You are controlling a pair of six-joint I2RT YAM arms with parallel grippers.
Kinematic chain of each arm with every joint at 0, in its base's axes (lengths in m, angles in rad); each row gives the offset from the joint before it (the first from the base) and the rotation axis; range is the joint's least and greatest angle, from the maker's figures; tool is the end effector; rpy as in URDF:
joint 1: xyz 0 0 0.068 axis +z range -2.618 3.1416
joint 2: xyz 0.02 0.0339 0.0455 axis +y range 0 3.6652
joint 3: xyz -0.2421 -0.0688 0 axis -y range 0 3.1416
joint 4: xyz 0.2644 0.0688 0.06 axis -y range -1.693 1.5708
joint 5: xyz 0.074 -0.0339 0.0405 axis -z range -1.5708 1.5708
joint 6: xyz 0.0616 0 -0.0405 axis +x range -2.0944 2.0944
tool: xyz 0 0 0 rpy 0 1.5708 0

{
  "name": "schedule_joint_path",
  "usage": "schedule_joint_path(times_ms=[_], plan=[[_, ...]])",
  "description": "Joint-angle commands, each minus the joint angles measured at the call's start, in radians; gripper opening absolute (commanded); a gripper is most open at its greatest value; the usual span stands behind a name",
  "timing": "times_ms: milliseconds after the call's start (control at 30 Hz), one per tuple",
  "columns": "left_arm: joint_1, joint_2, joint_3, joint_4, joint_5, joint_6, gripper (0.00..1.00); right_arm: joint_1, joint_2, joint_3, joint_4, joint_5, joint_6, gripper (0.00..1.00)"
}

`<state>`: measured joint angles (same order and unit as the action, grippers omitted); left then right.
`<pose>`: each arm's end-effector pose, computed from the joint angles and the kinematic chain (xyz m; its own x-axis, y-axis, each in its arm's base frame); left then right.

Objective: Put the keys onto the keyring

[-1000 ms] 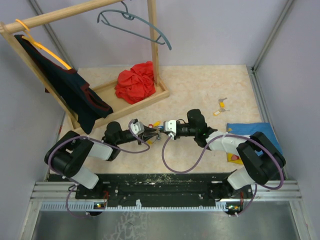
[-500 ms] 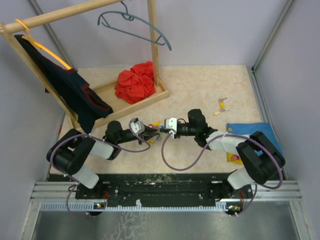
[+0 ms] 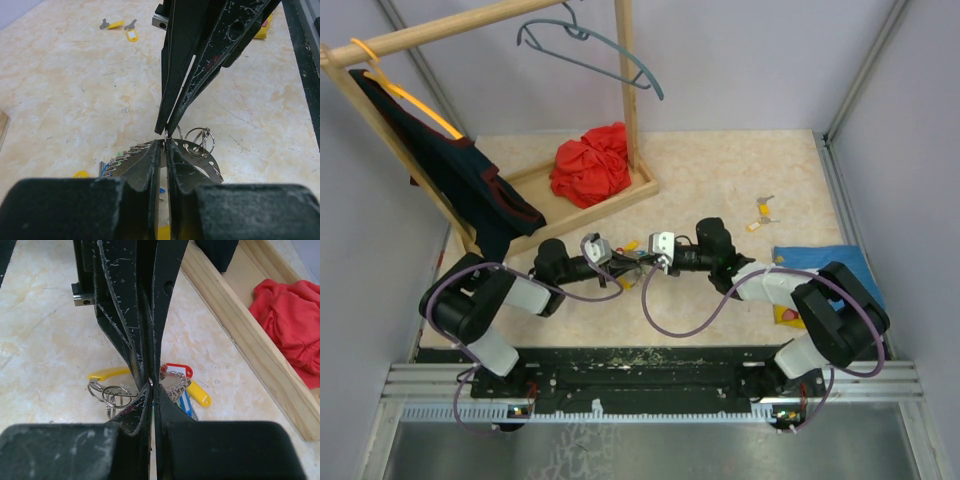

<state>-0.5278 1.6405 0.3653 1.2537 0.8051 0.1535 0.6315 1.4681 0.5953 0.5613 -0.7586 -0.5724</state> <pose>0.2264 -0.1834 0.1170 0.1302 0.0467 -0.9904 0.9631 0.2313 0.1375 0.2366 0.2255 0.1539 0.3104 -0.2600 -0.9143 -0.9384 0.0695 -0.3384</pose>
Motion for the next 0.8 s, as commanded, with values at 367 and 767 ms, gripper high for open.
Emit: schedule_joint_path(times_ms=[367, 767], plan=[[-0.005, -0.016, -0.019, 0.015, -0.021, 0.058, 0.00, -0.027, -0.074, -0.031, 0.020, 0.001, 0.138, 0.24], [-0.003, -0.058, -0.035, -0.020, 0.011, 0.122, 0.00, -0.064, -0.025, -0.032, 0.078, -0.056, 0.168, 0.36]])
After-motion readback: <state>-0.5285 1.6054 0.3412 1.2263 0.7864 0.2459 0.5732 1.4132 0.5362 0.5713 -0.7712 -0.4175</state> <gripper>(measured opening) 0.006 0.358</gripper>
